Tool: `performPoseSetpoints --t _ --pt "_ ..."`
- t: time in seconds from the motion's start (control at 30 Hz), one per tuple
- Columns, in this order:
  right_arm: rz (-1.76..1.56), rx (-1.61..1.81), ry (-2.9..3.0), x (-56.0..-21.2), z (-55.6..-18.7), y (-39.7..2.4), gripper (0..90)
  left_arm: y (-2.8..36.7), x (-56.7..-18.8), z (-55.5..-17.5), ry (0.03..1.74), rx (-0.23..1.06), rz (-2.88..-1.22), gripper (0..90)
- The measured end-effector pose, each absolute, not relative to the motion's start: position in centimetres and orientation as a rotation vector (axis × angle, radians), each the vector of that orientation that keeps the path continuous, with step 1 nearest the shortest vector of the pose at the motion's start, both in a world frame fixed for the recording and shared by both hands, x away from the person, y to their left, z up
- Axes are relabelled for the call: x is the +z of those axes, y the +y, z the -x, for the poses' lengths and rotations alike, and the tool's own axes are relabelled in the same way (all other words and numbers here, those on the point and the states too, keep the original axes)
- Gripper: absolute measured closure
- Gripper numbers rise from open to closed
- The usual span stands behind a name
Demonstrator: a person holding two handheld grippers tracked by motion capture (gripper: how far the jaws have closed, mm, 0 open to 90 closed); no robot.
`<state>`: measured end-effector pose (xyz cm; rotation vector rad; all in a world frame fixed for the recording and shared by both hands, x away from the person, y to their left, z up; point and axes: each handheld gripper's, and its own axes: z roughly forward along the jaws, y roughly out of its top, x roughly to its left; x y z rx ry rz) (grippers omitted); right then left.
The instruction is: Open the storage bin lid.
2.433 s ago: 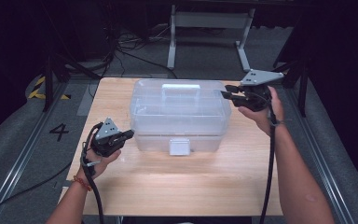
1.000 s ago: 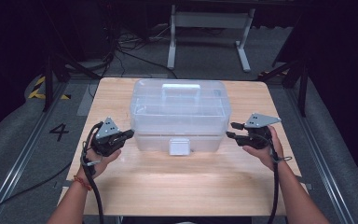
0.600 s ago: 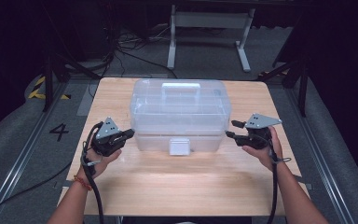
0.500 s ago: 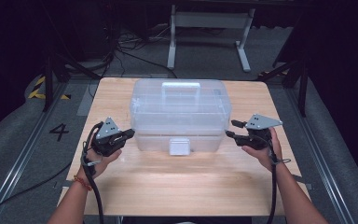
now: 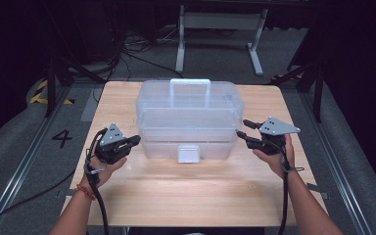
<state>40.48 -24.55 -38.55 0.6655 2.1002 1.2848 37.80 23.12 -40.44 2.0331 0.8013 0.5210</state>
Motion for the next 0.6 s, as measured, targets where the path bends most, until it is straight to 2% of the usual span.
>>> performPoseSetpoints --t 0.6 --pt "-0.659 1.288 2.023 -36.8 -40.5 -24.3 57.4 23.3 -40.6 -37.9 0.815 0.518 -2.021 84.7"
